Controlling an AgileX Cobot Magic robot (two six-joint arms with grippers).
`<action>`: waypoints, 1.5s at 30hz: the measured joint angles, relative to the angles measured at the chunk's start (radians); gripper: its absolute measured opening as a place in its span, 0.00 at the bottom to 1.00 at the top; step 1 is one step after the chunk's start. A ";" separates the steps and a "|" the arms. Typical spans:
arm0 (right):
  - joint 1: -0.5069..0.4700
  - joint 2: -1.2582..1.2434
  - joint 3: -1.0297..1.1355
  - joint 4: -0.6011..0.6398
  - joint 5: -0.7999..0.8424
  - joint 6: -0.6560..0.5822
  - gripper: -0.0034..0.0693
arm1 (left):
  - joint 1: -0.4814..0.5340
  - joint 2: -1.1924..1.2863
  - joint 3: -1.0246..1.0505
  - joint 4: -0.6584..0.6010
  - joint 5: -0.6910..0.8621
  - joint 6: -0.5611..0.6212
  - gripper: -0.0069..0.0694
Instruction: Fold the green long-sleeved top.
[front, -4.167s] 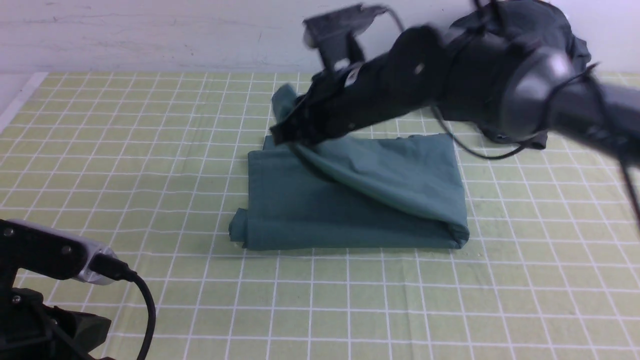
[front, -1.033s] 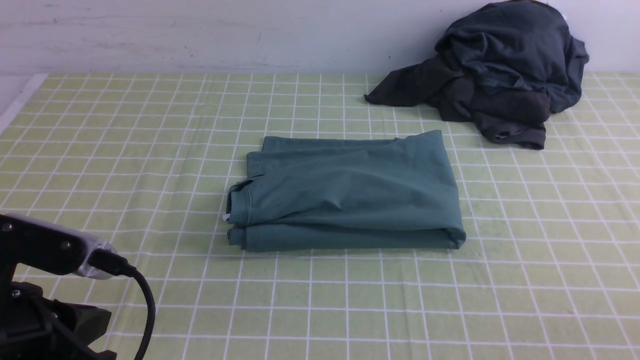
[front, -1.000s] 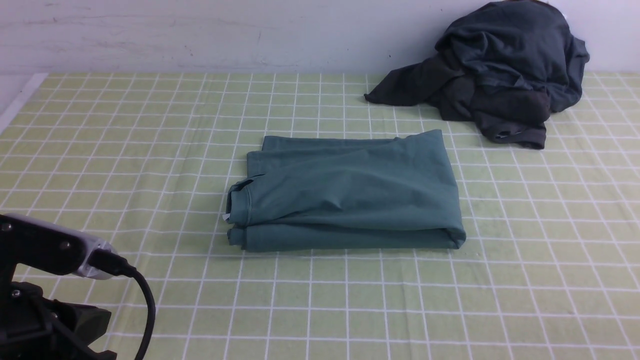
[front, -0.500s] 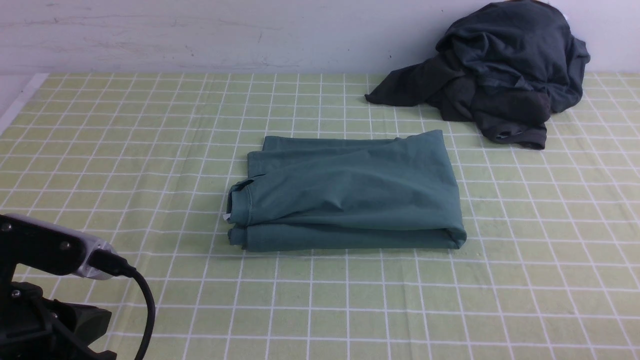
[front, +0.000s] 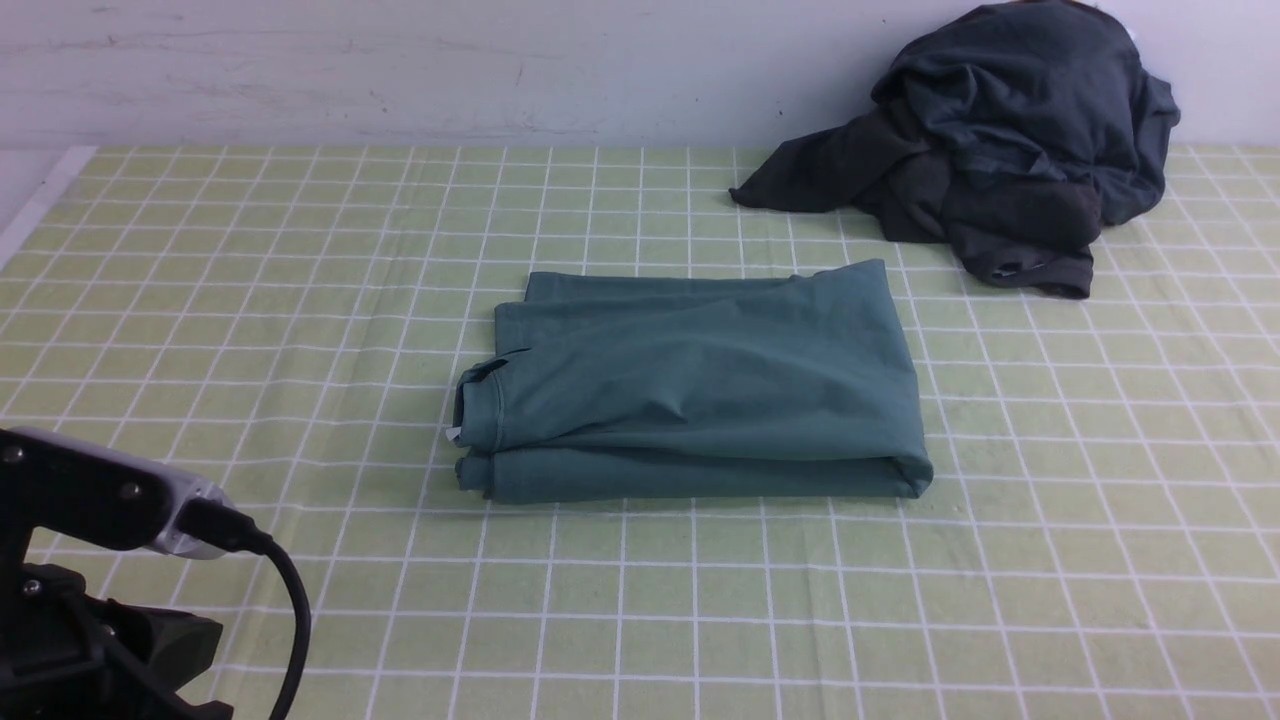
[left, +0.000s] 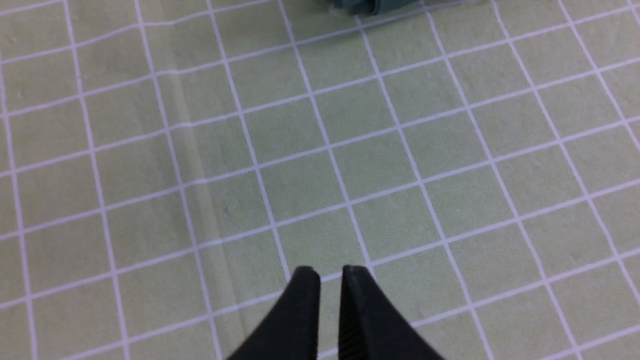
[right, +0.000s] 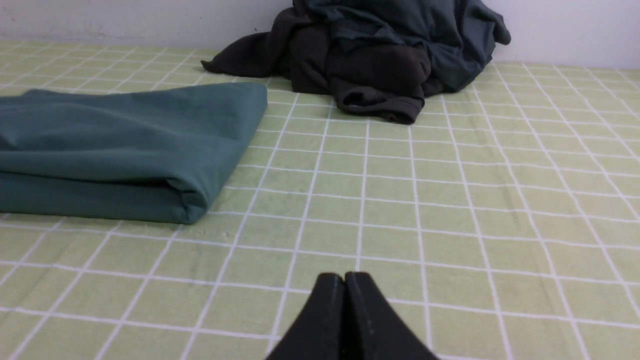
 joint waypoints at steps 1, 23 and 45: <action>0.000 0.000 0.000 -0.055 0.000 0.000 0.03 | 0.000 0.000 0.000 0.000 0.000 0.000 0.16; -0.015 0.000 -0.001 -0.039 0.000 0.000 0.03 | 0.000 0.000 0.000 0.000 0.000 0.000 0.16; -0.015 0.000 -0.001 -0.040 0.000 0.012 0.03 | 0.000 0.000 0.000 0.000 0.000 0.000 0.16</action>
